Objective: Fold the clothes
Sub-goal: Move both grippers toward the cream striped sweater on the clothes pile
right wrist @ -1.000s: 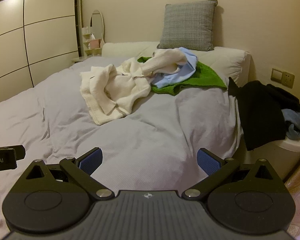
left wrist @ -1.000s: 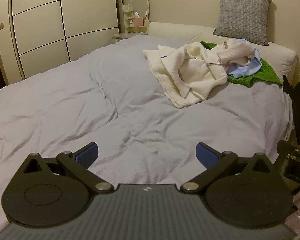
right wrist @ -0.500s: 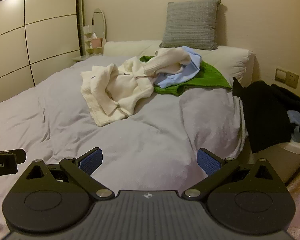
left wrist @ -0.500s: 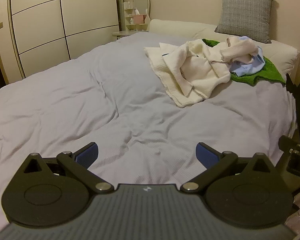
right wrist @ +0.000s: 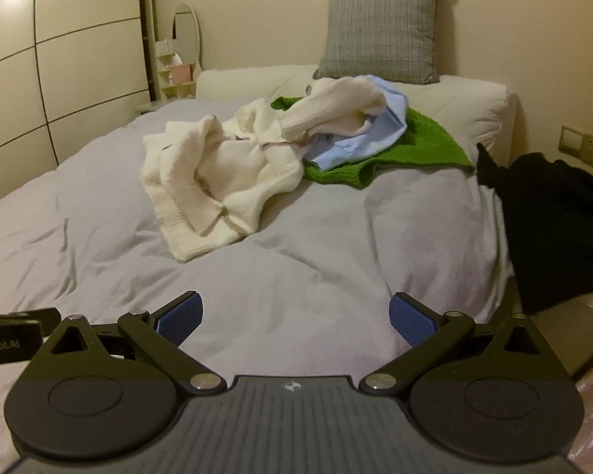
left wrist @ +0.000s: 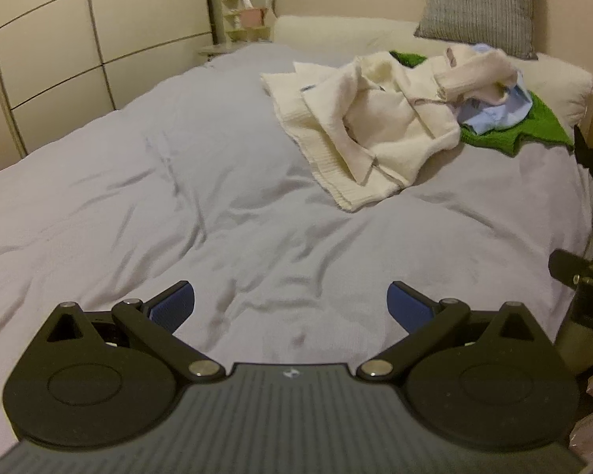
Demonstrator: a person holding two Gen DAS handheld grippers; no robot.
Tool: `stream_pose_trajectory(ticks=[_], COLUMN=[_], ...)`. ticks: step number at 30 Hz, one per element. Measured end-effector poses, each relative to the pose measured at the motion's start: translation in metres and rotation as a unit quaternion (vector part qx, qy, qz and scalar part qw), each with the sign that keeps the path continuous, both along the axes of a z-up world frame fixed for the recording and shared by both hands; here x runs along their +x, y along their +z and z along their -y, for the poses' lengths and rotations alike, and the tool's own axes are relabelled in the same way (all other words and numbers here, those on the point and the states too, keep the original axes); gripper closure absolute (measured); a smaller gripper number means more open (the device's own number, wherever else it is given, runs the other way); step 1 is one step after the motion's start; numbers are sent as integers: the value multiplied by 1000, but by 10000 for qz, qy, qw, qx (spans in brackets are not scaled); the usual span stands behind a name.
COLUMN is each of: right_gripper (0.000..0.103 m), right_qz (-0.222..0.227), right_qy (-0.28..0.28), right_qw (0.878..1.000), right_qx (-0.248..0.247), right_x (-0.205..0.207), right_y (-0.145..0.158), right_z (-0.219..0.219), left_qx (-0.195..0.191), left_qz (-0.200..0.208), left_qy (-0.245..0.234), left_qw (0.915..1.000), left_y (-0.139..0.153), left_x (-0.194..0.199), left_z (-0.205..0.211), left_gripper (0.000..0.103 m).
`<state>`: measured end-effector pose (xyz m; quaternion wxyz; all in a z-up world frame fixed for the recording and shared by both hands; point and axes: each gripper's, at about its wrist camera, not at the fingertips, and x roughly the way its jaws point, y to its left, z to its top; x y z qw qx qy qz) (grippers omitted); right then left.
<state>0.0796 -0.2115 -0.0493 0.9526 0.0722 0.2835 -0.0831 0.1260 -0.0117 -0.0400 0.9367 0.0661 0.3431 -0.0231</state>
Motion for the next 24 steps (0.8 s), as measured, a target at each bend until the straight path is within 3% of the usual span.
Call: stream_pose_trajectory(ticks=[6,12,18,24], right_gripper=[0,0,0,0], right_qz=[-138,-318,-523,-718], right_qy=[-8,6,26,-42], right_qw=[9998,9994,9986,9974], right_qx=[157,111,-30,-20], right_x=[74,120,135,138], right_y=[-13,2,53,123], right_z=[12,13,11,15], left_qx=[145,238,154,80], left_qz=[-239,-392,-638,-858], left_qy=[-194,-344,-376,-432], left_qw=[9994,9984,9971,9953], left_y=[-18,-7,40,113], left_x=[79,128,142,145], left_z=[14,23,24,22], left_gripper=[0,0,0,0])
